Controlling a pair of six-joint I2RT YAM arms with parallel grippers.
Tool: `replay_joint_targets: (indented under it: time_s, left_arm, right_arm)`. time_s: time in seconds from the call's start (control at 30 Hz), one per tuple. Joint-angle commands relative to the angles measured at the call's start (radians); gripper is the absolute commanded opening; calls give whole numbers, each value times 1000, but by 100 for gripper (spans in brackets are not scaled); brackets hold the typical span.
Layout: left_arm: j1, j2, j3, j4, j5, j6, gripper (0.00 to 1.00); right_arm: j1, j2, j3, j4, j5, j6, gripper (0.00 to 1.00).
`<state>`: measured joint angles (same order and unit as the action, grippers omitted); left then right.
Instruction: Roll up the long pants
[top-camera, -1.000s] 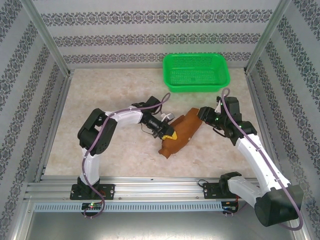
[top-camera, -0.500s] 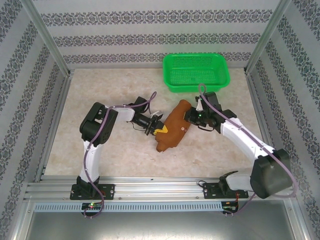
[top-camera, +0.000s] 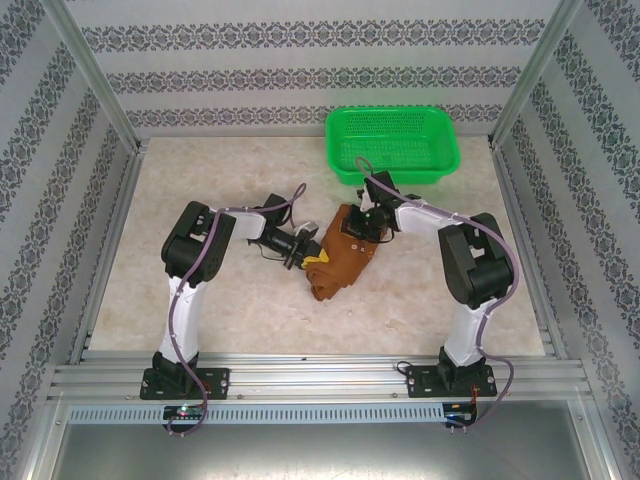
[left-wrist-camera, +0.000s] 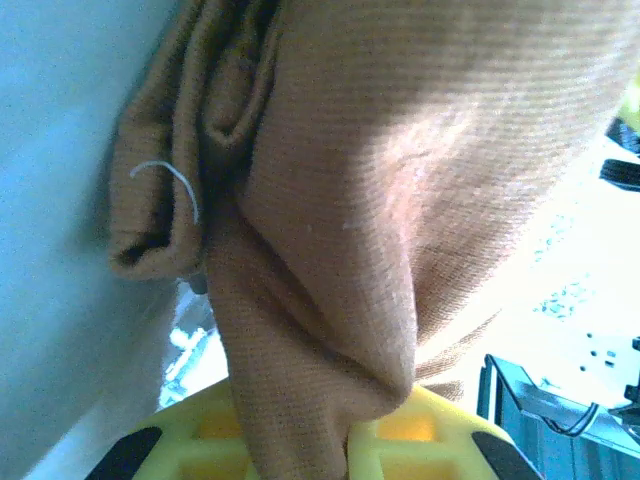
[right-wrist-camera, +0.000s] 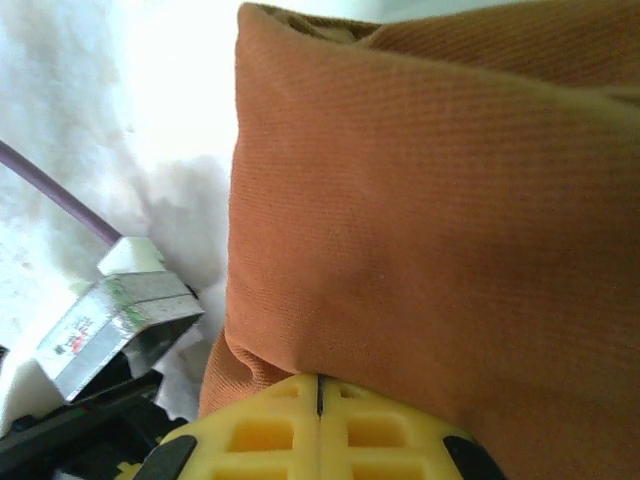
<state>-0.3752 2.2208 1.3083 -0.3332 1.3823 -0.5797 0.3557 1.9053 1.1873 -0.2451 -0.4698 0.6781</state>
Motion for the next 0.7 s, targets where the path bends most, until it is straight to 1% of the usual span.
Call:
replay_joint_targets:
  time_s: [0.0, 0.07, 0.13, 0.2, 0.23, 0.3, 0.37, 0.4, 0.43, 0.47, 0.57, 0.67]
  left_arm:
    - [4, 6, -4, -78, -158, 44, 0]
    - [7, 2, -10, -76, -164, 47, 0]
    - [6, 9, -15, -76, -164, 50, 0]
    - [7, 14, -18, -75, -169, 53, 0]
    - [7, 16, -18, -75, -174, 55, 0]
    - [5, 18, -14, -81, -183, 63, 0]
    - [5, 16, -7, -97, -192, 77, 0]
    - [5, 14, 0, -115, -201, 88, 0]
    - [5, 13, 3, -121, -207, 95, 0]
    - [5, 9, 5, -122, -209, 96, 0]
    - [5, 3, 16, -146, -214, 114, 0]
    - [5, 8, 27, -163, -214, 124, 0]
  right_arm:
    - [7, 93, -74, -53, 75, 35, 0]
    - [12, 19, -58, -96, 130, 12, 0]
    - [17, -73, -26, -163, 202, -26, 12]
    - [19, -149, 22, -252, 262, -73, 29]
    - [17, -177, 38, -281, 276, -89, 32]
    - [11, -223, 56, -335, 294, -115, 48]
    - [5, -248, 55, -377, 308, -130, 69]
    - [2, -258, 49, -396, 312, -139, 77]
    - [2, -267, 38, -405, 316, -148, 92]
    - [3, -280, 17, -405, 322, -159, 98]
    - [-3, -287, -31, -393, 330, -164, 98]
    - [-2, -228, -18, -389, 305, -159, 98]
